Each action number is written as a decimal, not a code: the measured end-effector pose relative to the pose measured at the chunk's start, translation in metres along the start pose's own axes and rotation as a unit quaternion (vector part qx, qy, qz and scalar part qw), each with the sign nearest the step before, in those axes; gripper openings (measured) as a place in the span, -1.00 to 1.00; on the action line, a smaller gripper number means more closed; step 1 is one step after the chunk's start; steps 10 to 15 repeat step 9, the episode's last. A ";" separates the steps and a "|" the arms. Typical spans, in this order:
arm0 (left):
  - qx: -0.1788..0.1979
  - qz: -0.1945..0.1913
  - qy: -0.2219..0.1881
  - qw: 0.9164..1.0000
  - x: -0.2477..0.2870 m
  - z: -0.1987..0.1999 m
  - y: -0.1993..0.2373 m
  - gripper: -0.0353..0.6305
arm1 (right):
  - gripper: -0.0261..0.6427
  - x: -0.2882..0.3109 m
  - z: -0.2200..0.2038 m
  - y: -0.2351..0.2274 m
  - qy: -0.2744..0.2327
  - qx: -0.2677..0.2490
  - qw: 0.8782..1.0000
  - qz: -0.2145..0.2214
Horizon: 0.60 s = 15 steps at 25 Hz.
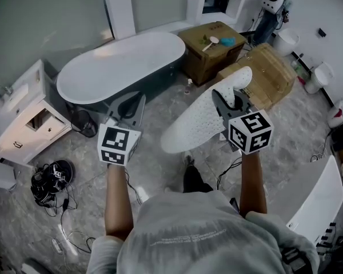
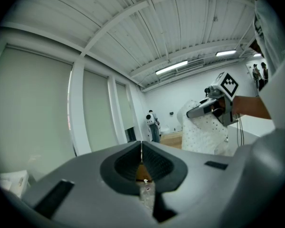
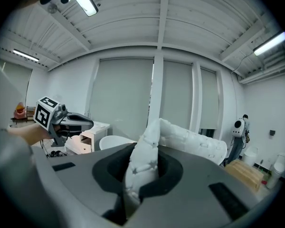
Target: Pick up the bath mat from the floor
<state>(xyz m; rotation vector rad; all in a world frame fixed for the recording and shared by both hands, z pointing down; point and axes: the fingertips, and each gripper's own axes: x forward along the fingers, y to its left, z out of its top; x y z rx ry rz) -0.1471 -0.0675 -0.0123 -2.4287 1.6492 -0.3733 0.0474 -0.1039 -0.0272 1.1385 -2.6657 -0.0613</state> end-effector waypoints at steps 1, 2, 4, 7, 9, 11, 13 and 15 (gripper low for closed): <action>0.000 0.000 0.000 1.000 0.000 -0.001 0.000 -0.84 | -0.81 0.001 -0.001 0.000 0.001 0.000 1.000 0.000; 0.001 -0.002 0.001 1.000 0.000 -0.002 -0.001 -0.84 | -0.81 0.002 -0.001 0.000 0.002 0.000 1.000 0.000; 0.001 -0.005 0.004 1.000 0.002 -0.004 -0.001 -0.84 | -0.81 0.004 0.000 -0.002 0.004 0.003 1.000 -0.003; -0.007 -0.005 0.017 1.000 0.002 -0.008 0.001 -0.84 | -0.81 0.007 -0.001 -0.006 0.010 0.005 1.000 -0.010; -0.011 -0.004 0.022 1.000 0.003 -0.010 0.003 -0.84 | -0.81 0.009 -0.003 -0.008 0.014 0.004 1.000 -0.014; -0.011 -0.004 0.022 1.000 0.003 -0.010 0.003 -0.84 | -0.81 0.009 -0.003 -0.008 0.014 0.004 1.000 -0.014; -0.011 -0.004 0.022 1.000 0.003 -0.010 0.003 -0.84 | -0.81 0.009 -0.003 -0.008 0.014 0.004 1.000 -0.014; -0.011 -0.004 0.022 1.000 0.003 -0.010 0.003 -0.84 | -0.81 0.009 -0.003 -0.008 0.014 0.004 1.000 -0.014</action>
